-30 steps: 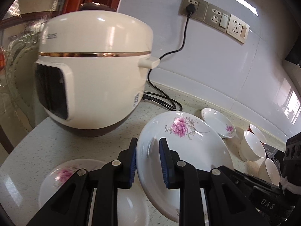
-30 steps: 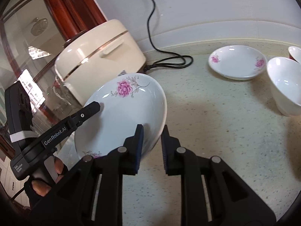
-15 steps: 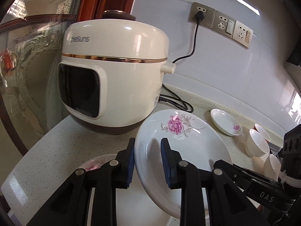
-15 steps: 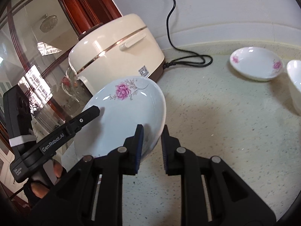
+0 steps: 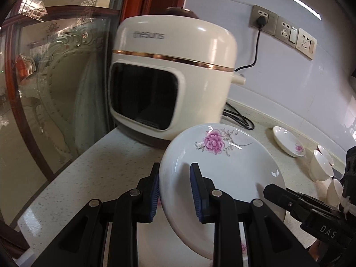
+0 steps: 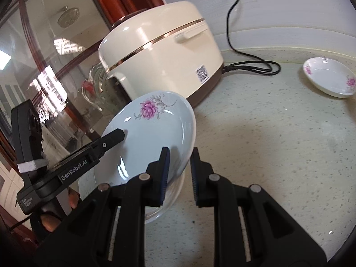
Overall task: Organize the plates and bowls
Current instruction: 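Carry the second plate to the cooker and lower it onto the first plate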
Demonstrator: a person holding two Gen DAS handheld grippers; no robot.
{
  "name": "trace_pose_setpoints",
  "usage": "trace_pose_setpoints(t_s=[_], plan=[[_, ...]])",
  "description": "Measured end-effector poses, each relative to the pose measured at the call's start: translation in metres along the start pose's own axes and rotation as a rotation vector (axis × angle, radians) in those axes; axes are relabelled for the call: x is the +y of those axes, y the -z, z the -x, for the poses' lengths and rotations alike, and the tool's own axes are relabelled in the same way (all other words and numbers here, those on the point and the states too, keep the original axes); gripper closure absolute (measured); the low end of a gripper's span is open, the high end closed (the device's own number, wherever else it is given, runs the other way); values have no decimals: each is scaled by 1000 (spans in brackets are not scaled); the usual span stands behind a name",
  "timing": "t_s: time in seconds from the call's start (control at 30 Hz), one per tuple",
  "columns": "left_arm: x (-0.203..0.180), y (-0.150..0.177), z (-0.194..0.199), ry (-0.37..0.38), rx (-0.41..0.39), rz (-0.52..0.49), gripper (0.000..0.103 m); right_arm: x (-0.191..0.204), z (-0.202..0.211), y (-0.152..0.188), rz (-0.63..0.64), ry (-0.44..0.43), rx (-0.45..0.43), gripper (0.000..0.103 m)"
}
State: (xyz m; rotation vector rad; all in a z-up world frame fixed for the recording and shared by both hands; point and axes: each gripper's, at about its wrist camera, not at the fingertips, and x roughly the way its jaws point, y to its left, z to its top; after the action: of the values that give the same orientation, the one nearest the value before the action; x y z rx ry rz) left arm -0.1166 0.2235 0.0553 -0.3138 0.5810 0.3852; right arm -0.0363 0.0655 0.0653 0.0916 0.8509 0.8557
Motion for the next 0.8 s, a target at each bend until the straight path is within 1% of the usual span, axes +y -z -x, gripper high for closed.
trace_pose_setpoints(t_s=[0.17,0.43,0.63,0.8], plan=[[8,6,-1,-12,15,-15,77,11,-8,6,51,3,31,81],[7,13,-9,-17,44,-35,76,12,-11,10,74,22,51,81],[9,12,-10,-26,42,-43,76,19,-13,13,118,49,67,81],[12,15,-3,-35,38,-49,76,23,-13,15,147,50,71,81]])
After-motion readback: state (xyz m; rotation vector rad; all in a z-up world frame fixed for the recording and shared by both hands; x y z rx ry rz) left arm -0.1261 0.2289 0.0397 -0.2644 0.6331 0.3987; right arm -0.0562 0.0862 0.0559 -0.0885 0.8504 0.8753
